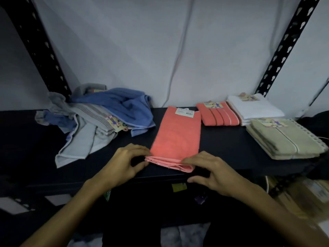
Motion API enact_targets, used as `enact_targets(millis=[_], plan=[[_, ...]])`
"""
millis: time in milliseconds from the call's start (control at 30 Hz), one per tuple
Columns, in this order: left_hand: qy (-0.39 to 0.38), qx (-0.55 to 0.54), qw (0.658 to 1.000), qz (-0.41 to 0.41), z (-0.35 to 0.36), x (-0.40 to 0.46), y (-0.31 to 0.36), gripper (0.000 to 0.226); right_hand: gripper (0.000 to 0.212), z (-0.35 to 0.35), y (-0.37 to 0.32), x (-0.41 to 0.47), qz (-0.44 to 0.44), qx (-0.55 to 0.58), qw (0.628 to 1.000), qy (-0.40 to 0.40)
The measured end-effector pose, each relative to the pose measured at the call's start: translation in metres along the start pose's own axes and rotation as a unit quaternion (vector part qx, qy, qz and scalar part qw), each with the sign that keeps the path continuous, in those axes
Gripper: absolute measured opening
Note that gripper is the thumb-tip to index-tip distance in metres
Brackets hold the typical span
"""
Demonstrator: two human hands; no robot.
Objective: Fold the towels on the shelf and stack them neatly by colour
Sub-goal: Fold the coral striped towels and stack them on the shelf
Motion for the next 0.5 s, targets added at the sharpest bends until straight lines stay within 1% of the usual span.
enact_targets(millis=[67,100,167,233,267,333,400,433,500], plan=[[0.001,-0.013,0.999,-0.036,0.0,-0.009,-0.004,0.029,0.063,-0.001,0.003,-0.006,0.036,0.048,0.998,-0.002],[0.004,-0.007,0.999,-0.05,0.0,-0.01,-0.004,0.032,0.065,-0.001,0.004,-0.007,0.046,0.061,0.997,0.001],[0.034,0.02,0.997,-0.064,0.0,-0.007,0.005,0.034,0.06,-0.001,0.007,-0.008,0.064,0.074,0.995,0.017],[0.076,0.034,0.995,-0.058,0.002,0.0,0.026,0.029,0.052,-0.001,0.005,-0.007,0.078,0.078,0.993,0.031],[0.086,0.035,0.994,-0.053,0.006,0.005,0.037,0.027,0.05,0.0,0.002,-0.007,0.078,0.081,0.993,0.033],[0.074,0.036,0.995,-0.055,0.02,0.015,0.051,0.03,0.047,0.006,-0.007,-0.005,0.073,0.097,0.992,0.02],[0.043,0.047,0.995,-0.077,0.034,0.022,0.05,0.033,0.045,0.012,-0.016,0.0,0.065,0.127,0.99,-0.005],[0.032,0.055,0.994,-0.086,0.038,0.024,0.045,0.033,0.04,0.01,-0.018,0.004,0.061,0.139,0.988,-0.003],[0.013,0.061,0.994,-0.085,0.042,0.022,0.035,0.032,0.028,-0.006,-0.014,0.016,0.064,0.14,0.987,0.046]])
Point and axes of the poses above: each hand's wrist, its own x-axis towards the middle knuckle, its own z-axis out of the palm, y = z × x, the point moved 7 cm from there along x, towards the middle knuckle, and after that the axes turned 7 degrees about z, right-handed, at the moved point
